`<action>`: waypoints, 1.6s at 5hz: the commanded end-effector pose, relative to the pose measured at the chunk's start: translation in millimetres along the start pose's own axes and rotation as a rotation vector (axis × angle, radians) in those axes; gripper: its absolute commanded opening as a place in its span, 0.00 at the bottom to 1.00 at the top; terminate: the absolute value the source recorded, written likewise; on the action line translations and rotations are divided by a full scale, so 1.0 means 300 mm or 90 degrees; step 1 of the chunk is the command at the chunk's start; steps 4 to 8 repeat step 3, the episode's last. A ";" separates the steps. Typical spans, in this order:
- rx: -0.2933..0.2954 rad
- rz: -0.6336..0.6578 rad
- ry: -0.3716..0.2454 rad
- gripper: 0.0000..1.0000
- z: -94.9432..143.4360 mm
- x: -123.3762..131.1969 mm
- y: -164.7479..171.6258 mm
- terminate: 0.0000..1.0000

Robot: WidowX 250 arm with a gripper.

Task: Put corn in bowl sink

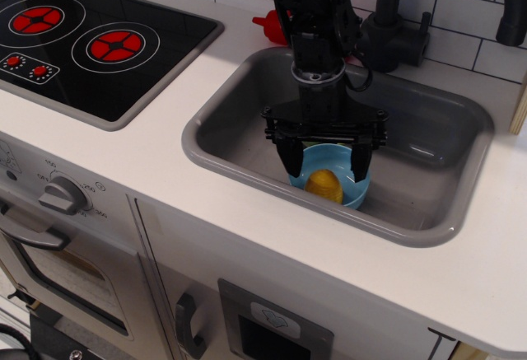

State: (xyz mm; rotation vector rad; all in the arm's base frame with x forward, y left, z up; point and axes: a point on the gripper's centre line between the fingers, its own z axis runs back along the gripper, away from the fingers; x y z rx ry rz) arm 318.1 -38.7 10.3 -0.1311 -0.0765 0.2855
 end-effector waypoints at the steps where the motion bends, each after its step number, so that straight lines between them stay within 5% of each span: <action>1: -0.018 0.002 -0.027 1.00 0.100 0.037 0.004 0.00; 2: -0.018 0.002 -0.027 1.00 0.100 0.037 0.004 0.00; 3: -0.018 0.002 -0.027 1.00 0.100 0.037 0.004 1.00; 8: -0.018 0.002 -0.027 1.00 0.100 0.037 0.004 1.00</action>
